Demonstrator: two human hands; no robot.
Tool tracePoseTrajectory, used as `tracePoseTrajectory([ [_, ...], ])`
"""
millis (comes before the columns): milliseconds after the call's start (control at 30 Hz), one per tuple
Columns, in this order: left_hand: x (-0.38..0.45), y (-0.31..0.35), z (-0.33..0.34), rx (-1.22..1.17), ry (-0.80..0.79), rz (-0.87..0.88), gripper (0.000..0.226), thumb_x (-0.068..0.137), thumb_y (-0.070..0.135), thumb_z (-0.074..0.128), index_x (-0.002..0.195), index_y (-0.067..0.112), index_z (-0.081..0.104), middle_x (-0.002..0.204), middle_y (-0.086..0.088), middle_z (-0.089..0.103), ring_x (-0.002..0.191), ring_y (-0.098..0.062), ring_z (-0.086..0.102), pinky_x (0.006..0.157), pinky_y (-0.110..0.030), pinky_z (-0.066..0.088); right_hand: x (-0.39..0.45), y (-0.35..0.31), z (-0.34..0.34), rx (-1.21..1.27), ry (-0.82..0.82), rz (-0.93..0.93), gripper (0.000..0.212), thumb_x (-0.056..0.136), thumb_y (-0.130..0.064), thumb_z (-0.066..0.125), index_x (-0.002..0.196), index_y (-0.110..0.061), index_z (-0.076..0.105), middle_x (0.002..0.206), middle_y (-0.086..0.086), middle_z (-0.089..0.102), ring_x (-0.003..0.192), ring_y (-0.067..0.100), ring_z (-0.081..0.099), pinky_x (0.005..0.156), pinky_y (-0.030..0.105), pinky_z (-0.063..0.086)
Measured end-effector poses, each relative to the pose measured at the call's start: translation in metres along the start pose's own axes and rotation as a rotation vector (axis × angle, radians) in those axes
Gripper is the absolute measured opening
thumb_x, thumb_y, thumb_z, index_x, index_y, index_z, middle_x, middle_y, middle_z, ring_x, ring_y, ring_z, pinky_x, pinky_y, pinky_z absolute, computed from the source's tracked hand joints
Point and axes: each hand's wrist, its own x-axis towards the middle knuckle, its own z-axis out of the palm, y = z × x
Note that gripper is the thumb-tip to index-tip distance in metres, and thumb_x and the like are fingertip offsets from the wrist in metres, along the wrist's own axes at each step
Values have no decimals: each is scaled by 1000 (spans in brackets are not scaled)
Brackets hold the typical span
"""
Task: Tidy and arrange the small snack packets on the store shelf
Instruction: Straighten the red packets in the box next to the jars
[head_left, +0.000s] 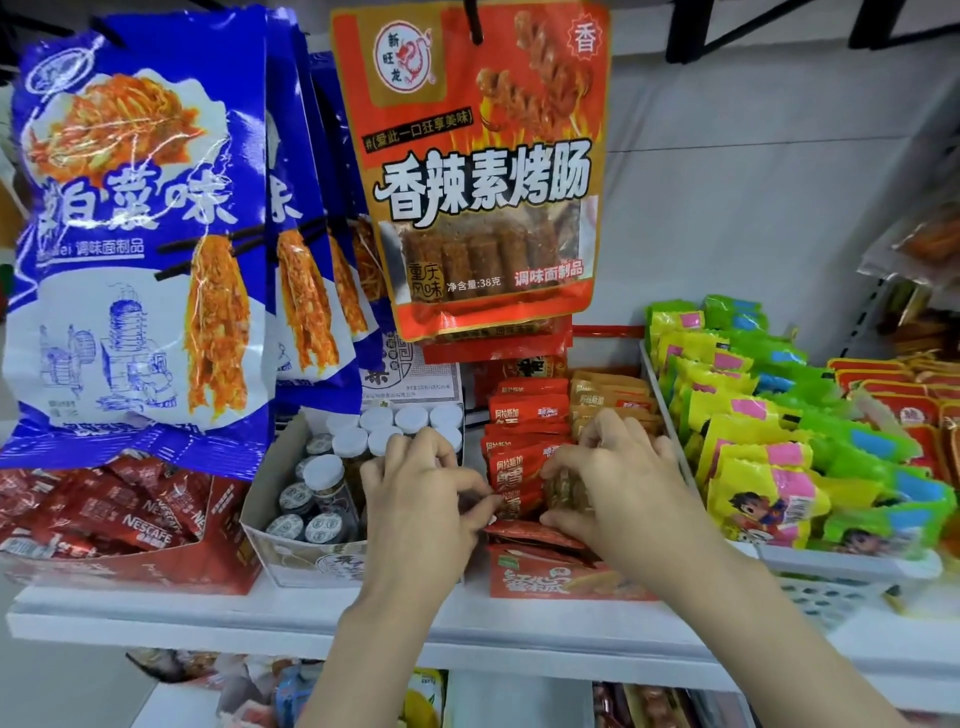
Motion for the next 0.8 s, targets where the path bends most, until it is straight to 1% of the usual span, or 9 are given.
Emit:
tracePoseTrajectory([
  [167,-1,-4,-6,-167,-41,25,10,76,29,82,73,27,73,90,10,50,95,-13,42,80,-34,30,-2,3,-2,91,7,6,51,76,-56,72,122,-41,53,113,-10,35,119,14,37,99,37,34],
  [267,0,-6,-17,-404,-85,61,11,85,18,75,78,23,67,96,15,60,96,-6,54,83,-25,44,-4,6,-7,285,89,-3,43,78,-47,75,115,-38,55,111,-14,42,112,9,45,98,30,41],
  [367,0,-3,-29,-498,-63,61,12,91,18,68,84,27,65,89,17,67,88,-3,62,70,-14,45,-4,5,-14,469,220,-8,25,82,-35,75,101,-34,58,99,-23,48,94,0,51,82,6,35],
  [433,-1,2,-33,-562,-68,41,10,94,22,64,87,30,65,83,19,68,78,-1,63,60,-10,44,-4,2,-18,572,272,15,21,83,-28,76,89,-32,56,89,-22,58,85,-3,56,73,4,38],
  [500,-2,6,-35,-603,-41,28,10,94,22,64,89,31,66,93,23,70,83,8,63,63,-7,45,-4,0,-20,626,324,22,22,82,-22,77,83,-30,57,79,-18,64,81,-2,60,69,9,43],
  [567,-3,8,-36,-653,-23,-8,12,92,22,66,87,33,66,97,23,71,93,8,64,73,-11,51,-4,-2,-22,620,386,13,21,81,-21,79,80,-29,60,74,-18,64,79,-1,62,65,9,41],
  [633,-3,6,-37,-749,-48,-88,17,87,22,72,88,37,64,90,20,72,89,2,68,76,-15,55,-4,-3,-26,645,437,12,19,79,-21,79,80,-30,63,75,-21,66,81,-5,63,66,4,40],
  [733,-4,2,-37,-870,-192,-181,38,79,21,81,101,43,60,91,15,74,87,-4,71,78,-18,56,-3,1,-38,710,486,-8,23,80,-17,79,80,-38,69,79,-28,69,80,-10,65,72,1,42],
  [800,-4,-1,-36,-901,-281,-213,48,75,20,84,110,39,57,94,10,74,89,-8,72,80,-23,58,-2,3,-50,800,535,-24,28,81,-14,77,80,-41,69,81,-29,70,77,-8,67,72,3,45],
])
